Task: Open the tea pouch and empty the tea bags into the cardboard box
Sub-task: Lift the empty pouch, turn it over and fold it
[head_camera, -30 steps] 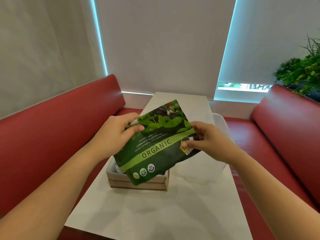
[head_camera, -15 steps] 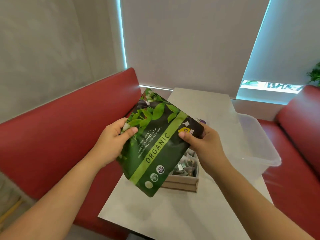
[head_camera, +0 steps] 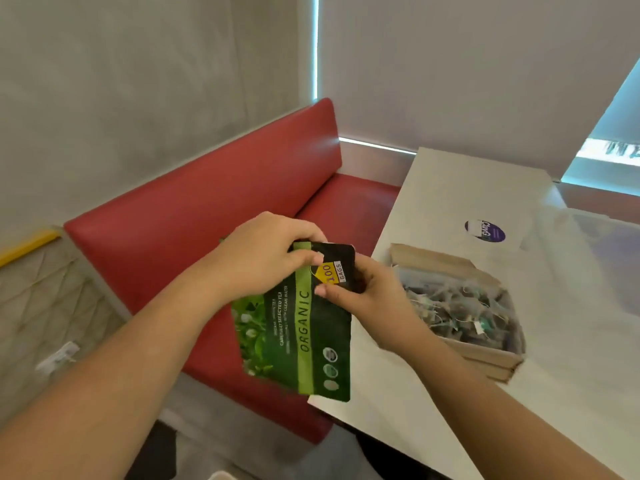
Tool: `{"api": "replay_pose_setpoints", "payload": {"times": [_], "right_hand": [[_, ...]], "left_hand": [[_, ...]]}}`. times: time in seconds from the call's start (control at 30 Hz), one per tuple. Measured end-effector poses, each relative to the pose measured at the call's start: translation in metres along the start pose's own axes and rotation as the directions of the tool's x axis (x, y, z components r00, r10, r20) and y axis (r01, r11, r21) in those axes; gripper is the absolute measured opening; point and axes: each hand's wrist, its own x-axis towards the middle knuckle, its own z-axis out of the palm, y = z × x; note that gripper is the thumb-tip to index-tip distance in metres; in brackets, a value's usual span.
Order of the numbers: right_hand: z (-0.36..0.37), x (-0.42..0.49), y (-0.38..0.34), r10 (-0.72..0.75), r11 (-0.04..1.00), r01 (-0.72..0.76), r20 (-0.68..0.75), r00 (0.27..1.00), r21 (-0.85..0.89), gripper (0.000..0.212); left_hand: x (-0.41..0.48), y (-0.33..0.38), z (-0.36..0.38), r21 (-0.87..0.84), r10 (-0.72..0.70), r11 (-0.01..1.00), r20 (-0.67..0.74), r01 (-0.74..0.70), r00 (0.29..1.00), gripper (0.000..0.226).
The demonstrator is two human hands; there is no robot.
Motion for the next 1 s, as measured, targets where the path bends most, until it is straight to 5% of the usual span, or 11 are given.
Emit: {"api": "replay_pose_setpoints", "payload": {"times": [0.13,0.3,0.37,0.47,0.53,0.7,0.87,1.0], "right_hand": [[0.050,-0.001,0.039,0.157,0.963,-0.117,0.156,0.975,-0.241,0.023],[0.116,-0.004,0.094,0.207,0.886,-0.077,0.242,0.948,-0.456,0.011],[0.141,-0.008,0.116,0.196,0.869,-0.042,0.266,0.944,-0.493,0.010],[0.178,-0.019,0.154,0.169,0.859,0.003,0.289,0.942,-0.513,0.015],[0.199,-0.028,0.180,0.182,0.860,0.010,0.325,0.928,-0.510,0.022],[0.249,-0.057,0.247,0.200,0.850,0.085,0.468,0.861,-0.520,0.043],[0.282,-0.094,0.327,0.278,0.850,0.113,0.619,0.735,-0.515,0.049],[0.277,-0.103,0.379,0.368,0.842,0.097,0.696,0.616,-0.531,0.063]], "left_hand": [[-0.032,-0.069,0.002,-0.330,-0.180,0.931,-0.036,0.159,0.983,0.010],[-0.086,-0.146,0.037,-0.358,-0.398,0.834,0.136,0.420,0.907,0.010],[-0.109,-0.169,0.059,-0.380,-0.503,0.745,0.219,0.548,0.836,0.037],[-0.143,-0.187,0.105,-0.547,-0.709,0.393,0.332,0.739,0.622,0.109],[-0.163,-0.189,0.144,-0.650,-0.763,0.133,0.414,0.748,0.496,0.116],[-0.205,-0.201,0.240,-0.630,-0.830,-0.184,0.511,0.755,0.224,0.103],[-0.235,-0.236,0.323,-0.595,-0.896,-0.262,0.442,0.760,0.038,0.032],[-0.272,-0.263,0.391,-0.555,-0.888,-0.323,0.457,0.766,-0.043,0.027]]}}
